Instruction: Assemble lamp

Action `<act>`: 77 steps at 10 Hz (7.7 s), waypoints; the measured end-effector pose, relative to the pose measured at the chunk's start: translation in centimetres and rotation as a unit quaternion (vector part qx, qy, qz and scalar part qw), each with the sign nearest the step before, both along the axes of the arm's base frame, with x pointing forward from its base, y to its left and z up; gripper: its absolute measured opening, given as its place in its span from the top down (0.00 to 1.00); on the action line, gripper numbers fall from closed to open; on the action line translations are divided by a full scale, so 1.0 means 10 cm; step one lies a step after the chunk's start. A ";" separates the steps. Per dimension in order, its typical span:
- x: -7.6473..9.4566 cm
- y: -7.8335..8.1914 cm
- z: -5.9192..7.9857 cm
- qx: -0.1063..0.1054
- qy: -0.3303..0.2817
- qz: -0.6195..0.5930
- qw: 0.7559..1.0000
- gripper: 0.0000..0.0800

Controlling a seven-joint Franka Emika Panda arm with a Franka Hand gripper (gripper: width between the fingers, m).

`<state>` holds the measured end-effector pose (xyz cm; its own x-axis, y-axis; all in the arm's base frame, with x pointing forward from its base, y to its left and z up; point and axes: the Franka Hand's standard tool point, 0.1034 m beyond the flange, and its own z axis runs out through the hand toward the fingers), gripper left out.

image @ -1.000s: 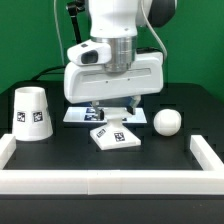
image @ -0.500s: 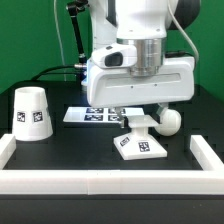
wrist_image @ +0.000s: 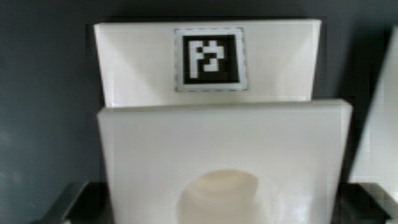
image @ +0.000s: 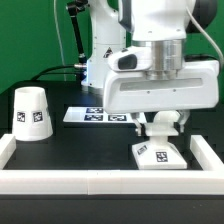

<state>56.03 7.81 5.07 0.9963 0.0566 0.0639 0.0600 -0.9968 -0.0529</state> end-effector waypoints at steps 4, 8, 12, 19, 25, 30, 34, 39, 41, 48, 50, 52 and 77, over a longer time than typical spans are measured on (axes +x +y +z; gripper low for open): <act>0.35 0.13 0.01 0.007 -0.019 -0.006 1.000 0.33; 0.57 0.24 0.01 0.011 -0.018 -0.023 1.000 0.33; 0.45 0.23 0.04 0.009 -0.016 -0.005 1.000 0.16; -0.56 -0.23 0.59 -0.010 -0.003 0.062 0.998 0.13; -0.98 -0.31 0.48 0.000 -0.004 -0.014 1.000 0.13; -1.12 -0.25 0.34 0.025 0.026 -0.259 0.965 0.13; -1.16 0.13 0.26 0.025 0.035 -0.292 0.955 0.13; -1.21 0.10 0.23 0.020 0.074 -0.238 0.968 0.13; -1.16 0.11 0.23 0.032 0.138 -0.220 0.965 0.13; -1.21 0.09 0.18 0.054 0.355 -0.179 0.916 0.13; -1.16 0.11 0.16 0.057 0.402 -0.170 0.898 0.13; -1.13 0.15 0.12 0.058 0.424 -0.164 0.889 0.13; -1.28 0.04 -0.15 0.061 0.399 -0.132 0.905 0.28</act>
Offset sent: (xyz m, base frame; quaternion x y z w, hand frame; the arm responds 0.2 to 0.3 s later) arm 0.0309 0.0108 -0.0088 -0.0078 -0.0081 0.0393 0.9992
